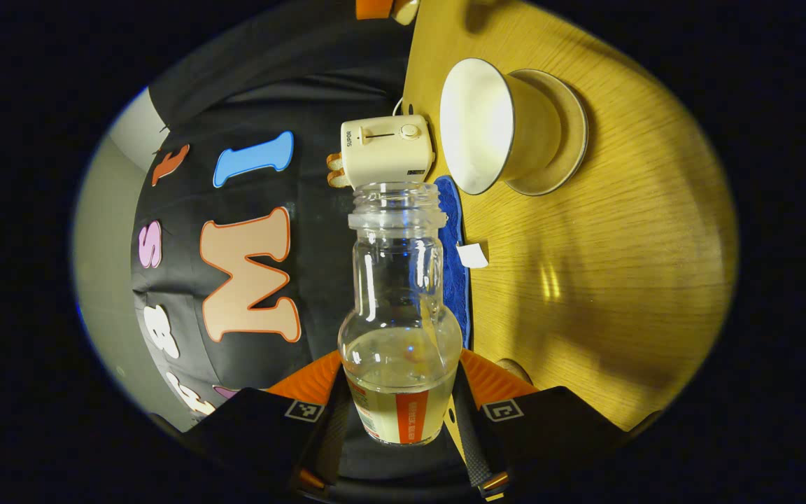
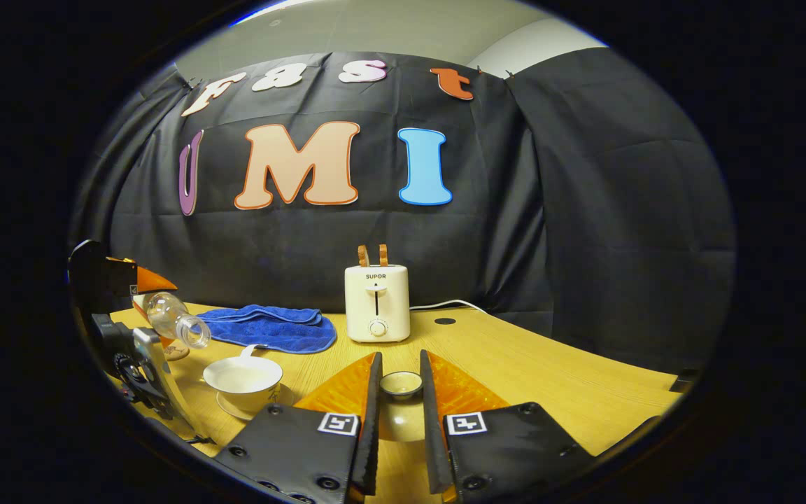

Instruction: Open the teacup lid with one hand, grasp the water bottle and pour water into the teacup with the other hand; after pouring, place the water bottle on the coaster and then close the teacup lid.

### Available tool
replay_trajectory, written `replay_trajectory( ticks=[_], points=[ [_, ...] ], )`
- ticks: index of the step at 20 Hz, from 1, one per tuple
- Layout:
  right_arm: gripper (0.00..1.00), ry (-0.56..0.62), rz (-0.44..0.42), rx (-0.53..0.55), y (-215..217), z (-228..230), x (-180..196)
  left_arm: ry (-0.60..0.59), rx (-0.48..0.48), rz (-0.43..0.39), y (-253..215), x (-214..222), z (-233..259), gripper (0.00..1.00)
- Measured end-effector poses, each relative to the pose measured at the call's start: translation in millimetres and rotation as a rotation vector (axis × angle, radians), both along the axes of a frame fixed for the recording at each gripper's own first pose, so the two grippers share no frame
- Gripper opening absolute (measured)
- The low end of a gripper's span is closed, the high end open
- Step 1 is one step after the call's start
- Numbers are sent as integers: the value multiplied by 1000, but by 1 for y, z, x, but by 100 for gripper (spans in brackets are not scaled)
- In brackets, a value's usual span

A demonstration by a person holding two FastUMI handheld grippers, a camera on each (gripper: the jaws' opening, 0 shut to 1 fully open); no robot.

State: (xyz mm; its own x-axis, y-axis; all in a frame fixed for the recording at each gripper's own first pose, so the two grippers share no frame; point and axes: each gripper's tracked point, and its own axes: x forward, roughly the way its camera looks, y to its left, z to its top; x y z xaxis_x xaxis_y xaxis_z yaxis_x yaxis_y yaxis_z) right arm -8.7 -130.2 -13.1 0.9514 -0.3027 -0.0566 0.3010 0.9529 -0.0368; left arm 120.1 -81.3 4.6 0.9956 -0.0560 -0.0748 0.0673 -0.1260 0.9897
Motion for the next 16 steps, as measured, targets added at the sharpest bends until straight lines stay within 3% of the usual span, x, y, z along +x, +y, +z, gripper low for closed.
replay_trajectory(
  ticks=[16],
  points=[
    [31,0,6,1,1,0,0,-46,218,-45,-11,2,13,66]
  ],
)
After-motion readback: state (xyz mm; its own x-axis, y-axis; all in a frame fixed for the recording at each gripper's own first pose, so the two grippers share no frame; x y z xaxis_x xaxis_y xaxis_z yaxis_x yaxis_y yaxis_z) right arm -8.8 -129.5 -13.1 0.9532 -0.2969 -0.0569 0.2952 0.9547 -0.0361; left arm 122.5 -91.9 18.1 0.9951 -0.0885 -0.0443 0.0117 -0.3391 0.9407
